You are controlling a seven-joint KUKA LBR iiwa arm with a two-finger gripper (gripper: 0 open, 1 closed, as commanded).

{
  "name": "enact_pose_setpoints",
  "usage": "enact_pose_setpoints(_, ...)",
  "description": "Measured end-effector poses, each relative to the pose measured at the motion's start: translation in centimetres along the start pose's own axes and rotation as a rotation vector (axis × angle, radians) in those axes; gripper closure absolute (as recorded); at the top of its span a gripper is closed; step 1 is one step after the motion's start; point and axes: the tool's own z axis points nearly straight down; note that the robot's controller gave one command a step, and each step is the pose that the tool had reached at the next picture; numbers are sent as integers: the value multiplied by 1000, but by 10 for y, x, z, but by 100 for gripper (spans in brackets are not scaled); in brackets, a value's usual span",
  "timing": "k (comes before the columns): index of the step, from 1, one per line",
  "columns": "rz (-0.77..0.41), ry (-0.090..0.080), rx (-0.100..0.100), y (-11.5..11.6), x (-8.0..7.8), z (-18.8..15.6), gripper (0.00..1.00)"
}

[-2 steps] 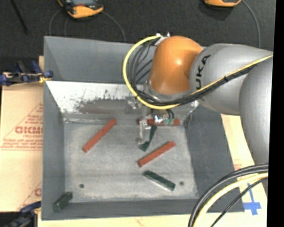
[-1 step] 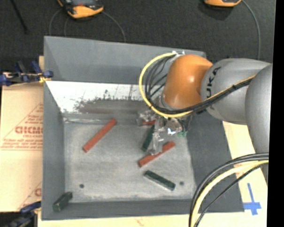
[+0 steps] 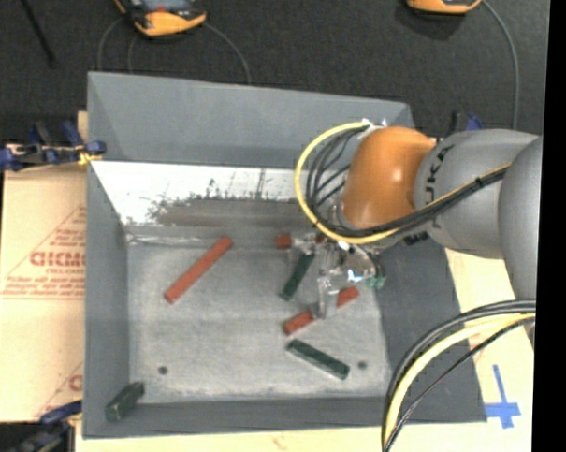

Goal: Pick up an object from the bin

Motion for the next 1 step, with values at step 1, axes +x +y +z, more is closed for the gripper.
enact_pose_setpoints(1, -344, -3, -1, -36, -11, -7, 100)
